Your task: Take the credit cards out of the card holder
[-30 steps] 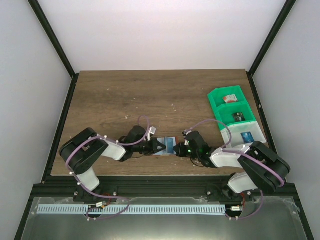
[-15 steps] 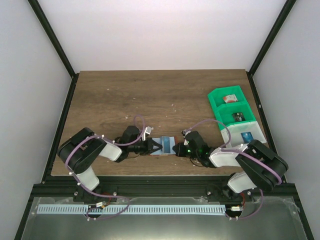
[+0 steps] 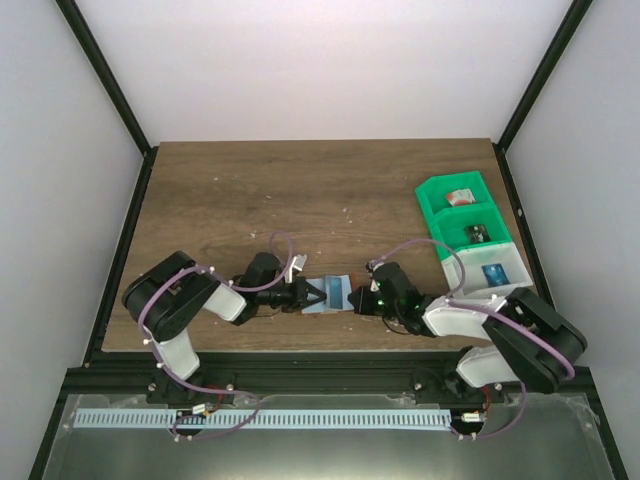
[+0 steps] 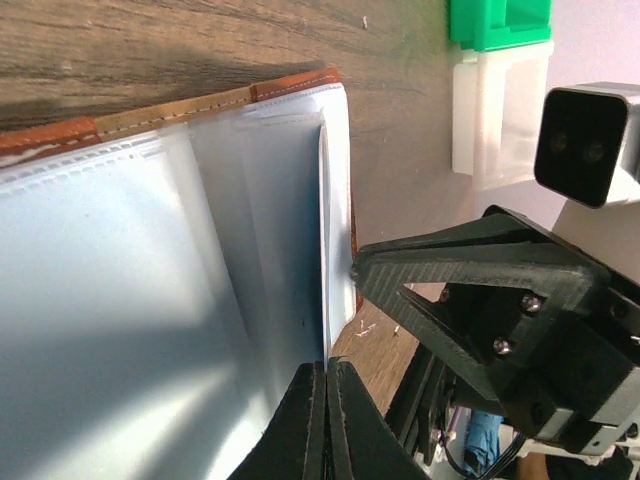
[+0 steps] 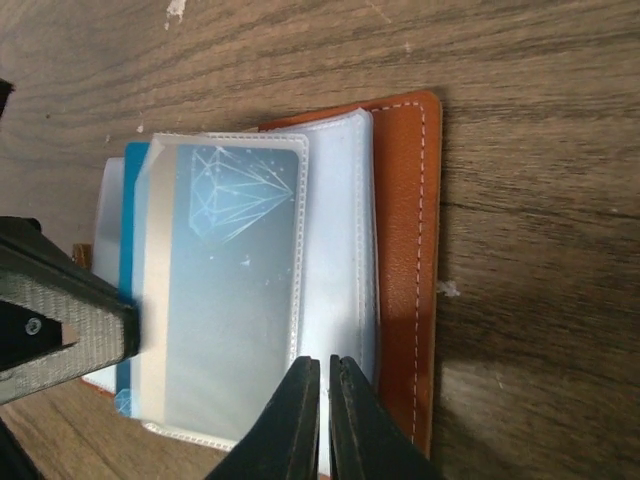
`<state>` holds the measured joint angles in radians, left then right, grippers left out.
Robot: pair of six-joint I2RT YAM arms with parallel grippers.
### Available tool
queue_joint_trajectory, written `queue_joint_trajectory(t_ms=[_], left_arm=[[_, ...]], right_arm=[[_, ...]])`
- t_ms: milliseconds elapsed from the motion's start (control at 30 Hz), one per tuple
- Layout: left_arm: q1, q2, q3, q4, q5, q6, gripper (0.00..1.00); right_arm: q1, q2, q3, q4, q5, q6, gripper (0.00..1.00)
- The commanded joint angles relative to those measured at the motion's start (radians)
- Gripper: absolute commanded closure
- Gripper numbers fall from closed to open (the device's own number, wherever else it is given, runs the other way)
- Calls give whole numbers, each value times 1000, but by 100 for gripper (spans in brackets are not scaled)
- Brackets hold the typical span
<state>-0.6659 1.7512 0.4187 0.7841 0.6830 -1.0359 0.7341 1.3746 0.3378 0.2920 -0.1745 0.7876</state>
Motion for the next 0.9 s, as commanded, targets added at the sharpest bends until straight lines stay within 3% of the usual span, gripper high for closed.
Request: queue_joint_trajectory(t_ms=[0, 133, 167, 200, 233, 533, 867], left_arm=[[3, 8, 12, 11, 1, 26, 98], [4, 10, 17, 5, -1, 31, 87], [4, 11, 18, 5, -3, 31, 89], [4, 13, 18, 7, -1, 31, 99], [2, 15, 18, 14, 1, 27, 100], [3, 5, 11, 25, 9, 20, 100], [11, -47, 26, -82, -34, 50, 100]], right_arm=[[-2, -84, 20, -75, 4, 4, 93], [1, -119, 28, -55, -26, 8, 89], [5, -113, 35, -52, -29, 9, 88], [11, -103, 43, -49, -30, 10, 88], [17, -91, 50, -46, -31, 8, 88], [30, 54, 79, 4, -43, 4, 88], [31, 116, 57, 1, -41, 34, 90]])
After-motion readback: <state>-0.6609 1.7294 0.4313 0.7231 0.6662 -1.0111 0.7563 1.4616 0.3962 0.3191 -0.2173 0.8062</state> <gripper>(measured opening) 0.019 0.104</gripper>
